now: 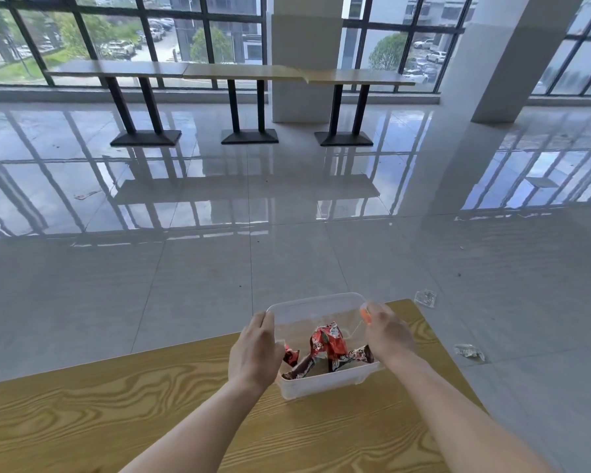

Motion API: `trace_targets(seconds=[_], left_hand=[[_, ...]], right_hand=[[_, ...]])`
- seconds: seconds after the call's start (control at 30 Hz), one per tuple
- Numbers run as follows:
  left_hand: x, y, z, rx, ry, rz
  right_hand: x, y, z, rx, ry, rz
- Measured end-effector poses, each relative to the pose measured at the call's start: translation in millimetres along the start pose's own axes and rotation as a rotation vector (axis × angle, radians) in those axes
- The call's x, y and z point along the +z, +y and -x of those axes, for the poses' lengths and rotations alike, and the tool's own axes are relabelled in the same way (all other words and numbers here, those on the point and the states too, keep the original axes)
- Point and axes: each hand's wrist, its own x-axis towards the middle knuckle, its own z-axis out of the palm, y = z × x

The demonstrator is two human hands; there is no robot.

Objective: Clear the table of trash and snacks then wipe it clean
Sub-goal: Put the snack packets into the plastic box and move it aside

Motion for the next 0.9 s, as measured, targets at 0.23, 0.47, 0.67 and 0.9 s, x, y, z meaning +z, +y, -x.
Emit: trace_targets(seconds=[0.23,0.47,0.67,0.9], left_hand=[[6,-6,0,0.044,0.008,0.013],[-2,-15,9,0.018,0.016,0.021],[-28,-40,35,0.038,0.067,-0.145],[-78,-90,98,0.018,0.131,-0.248]], right_hand=[[6,-1,0,0.042,0.012,-0.051],[2,-9,13,0.027,-0.003,0.003],[-3,-38,34,-0.125,0.037,0.061],[-1,-102,84,-0.256,0.017,0.026]])
